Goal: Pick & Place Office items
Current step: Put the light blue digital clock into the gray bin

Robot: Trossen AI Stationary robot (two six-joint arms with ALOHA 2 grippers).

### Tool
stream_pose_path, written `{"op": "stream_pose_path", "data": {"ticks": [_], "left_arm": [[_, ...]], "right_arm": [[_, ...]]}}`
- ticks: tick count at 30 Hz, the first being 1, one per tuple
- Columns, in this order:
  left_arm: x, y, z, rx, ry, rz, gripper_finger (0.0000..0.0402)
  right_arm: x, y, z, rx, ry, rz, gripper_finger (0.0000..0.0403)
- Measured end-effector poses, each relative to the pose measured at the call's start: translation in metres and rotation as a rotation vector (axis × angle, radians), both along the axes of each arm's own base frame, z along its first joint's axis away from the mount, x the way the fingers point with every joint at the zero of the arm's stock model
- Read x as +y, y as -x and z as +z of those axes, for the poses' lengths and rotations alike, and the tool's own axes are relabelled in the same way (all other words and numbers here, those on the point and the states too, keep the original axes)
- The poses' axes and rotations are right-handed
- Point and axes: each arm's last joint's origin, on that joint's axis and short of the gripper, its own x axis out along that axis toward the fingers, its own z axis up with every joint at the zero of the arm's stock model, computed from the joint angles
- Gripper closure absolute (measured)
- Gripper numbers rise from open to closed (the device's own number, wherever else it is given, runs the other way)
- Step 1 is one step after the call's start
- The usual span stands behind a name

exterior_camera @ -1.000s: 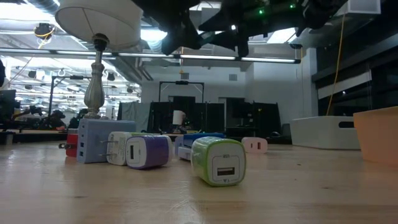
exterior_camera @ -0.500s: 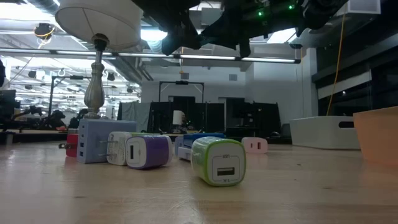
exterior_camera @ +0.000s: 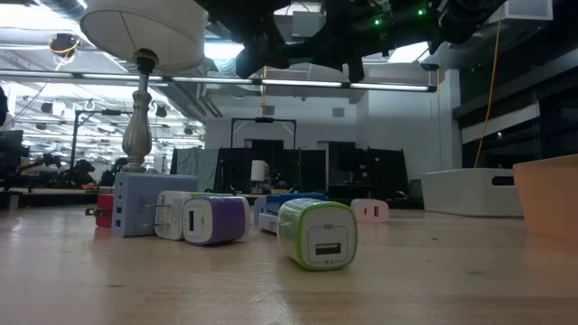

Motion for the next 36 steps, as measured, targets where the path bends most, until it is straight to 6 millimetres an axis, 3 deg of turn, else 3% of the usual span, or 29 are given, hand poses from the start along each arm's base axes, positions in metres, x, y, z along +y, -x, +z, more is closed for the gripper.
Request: {"op": "stream_pose_path", "data": {"ticks": [3,6,10,12,15,19,24,31,36], "left_arm": [[0.001,0.007,0.009,-0.032,-0.001,0.020,0.0137],[0.002,0.020,0.020,-0.109,0.056,0.053,0.0111],[0.000,0.047,0.039,-0.271,0.209,0.056,0.0111],[-0.002,0.060,0.036,-0.303,0.327,0.011,0.0116],[-0.007,0.080,0.034,-0.391,0.504,-0.062,0.0124],[-0.014,0.098,0.008,-0.411,0.616,-0.070,0.0134],[-0.028,0.112,-0.028,-0.444,0.740,-0.073,0.0142],[-0.050,0.117,-0.074,-0.602,0.862,-0.165,0.0152],[-0.057,0.120,-0.088,-0.704,0.898,-0.227,0.0160]], "right_arm": [[-0.007,0.002,0.001,0.012,0.026,-0.016,0.0342],[-0.021,0.008,0.003,0.053,0.036,-0.054,0.0342],[-0.045,0.023,-0.009,0.207,0.038,-0.171,0.0333],[-0.055,0.032,-0.001,0.212,0.044,-0.233,0.0334],[-0.070,0.048,-0.014,0.306,0.023,-0.299,0.0340],[-0.090,0.075,-0.021,0.341,0.011,-0.452,0.0339],[-0.102,0.115,-0.046,0.431,-0.076,-0.604,0.0335],[-0.089,0.155,-0.066,0.374,-0.193,-0.767,0.0342],[-0.077,0.175,-0.082,0.465,-0.238,-0.956,0.0337]]}}
